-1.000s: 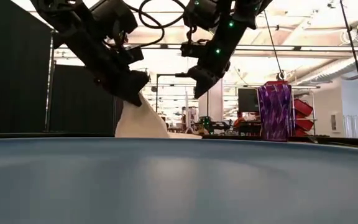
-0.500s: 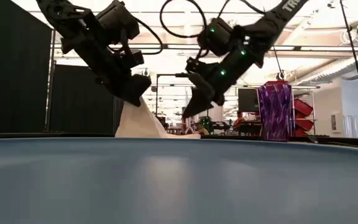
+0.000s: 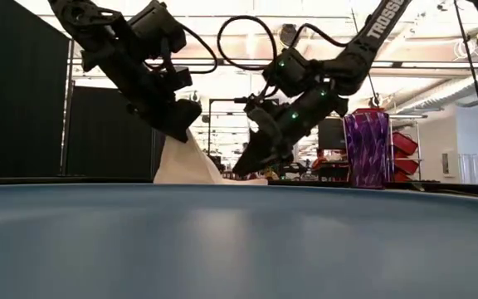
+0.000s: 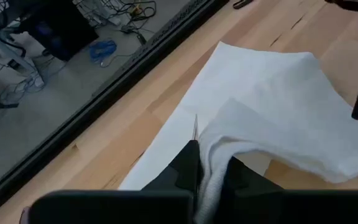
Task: Set table place
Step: Fold the white napkin
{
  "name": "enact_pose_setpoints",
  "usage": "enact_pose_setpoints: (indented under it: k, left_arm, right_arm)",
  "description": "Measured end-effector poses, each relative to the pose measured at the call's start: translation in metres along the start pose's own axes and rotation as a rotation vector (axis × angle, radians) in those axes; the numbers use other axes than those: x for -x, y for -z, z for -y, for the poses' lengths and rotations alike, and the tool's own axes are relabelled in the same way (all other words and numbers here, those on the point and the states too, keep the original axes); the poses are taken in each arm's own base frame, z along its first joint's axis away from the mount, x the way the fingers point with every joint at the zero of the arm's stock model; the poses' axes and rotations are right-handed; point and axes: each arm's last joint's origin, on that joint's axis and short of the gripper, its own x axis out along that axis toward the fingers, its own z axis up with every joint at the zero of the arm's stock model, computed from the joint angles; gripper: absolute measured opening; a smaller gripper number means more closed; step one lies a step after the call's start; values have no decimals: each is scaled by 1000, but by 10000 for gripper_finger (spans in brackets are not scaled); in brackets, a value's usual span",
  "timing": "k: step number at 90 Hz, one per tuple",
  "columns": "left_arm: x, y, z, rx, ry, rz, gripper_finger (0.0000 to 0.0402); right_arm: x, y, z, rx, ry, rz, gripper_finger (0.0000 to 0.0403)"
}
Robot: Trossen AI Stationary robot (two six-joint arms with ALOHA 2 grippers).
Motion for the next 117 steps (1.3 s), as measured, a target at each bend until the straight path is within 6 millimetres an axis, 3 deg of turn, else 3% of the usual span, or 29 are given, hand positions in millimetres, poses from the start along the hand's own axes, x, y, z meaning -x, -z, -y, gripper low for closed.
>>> enact_pose_setpoints:
  k: [15,27,38,60,76,100,106,117]
  left_arm:
    - [0,0,0,0,0,0,0]
    - [0,0,0,-10,0,0,0]
    - [0,0,0,-18,0,0,0]
    - [1,0,2,-48,33,0,0]
    - [1,-2,3,-43,45,17,0]
    - [1,-2,4,-43,63,13,0]
    - [1,-2,4,-43,63,12,0]
    - [1,-2,4,-43,63,12,0]
  right_arm:
    - [-1,2,-8,-13,-13,-12,202]
    - [-2,3,-14,5,-20,-15,235]
    - [-4,3,-14,9,-10,-2,244]
    - [-32,22,-7,13,14,-3,235]
    - [-36,26,-5,13,85,-42,190]
    - [-35,29,-3,37,127,-71,14]
    - [-35,29,-5,41,123,-73,13]
    - [-36,31,-9,62,110,-80,50]
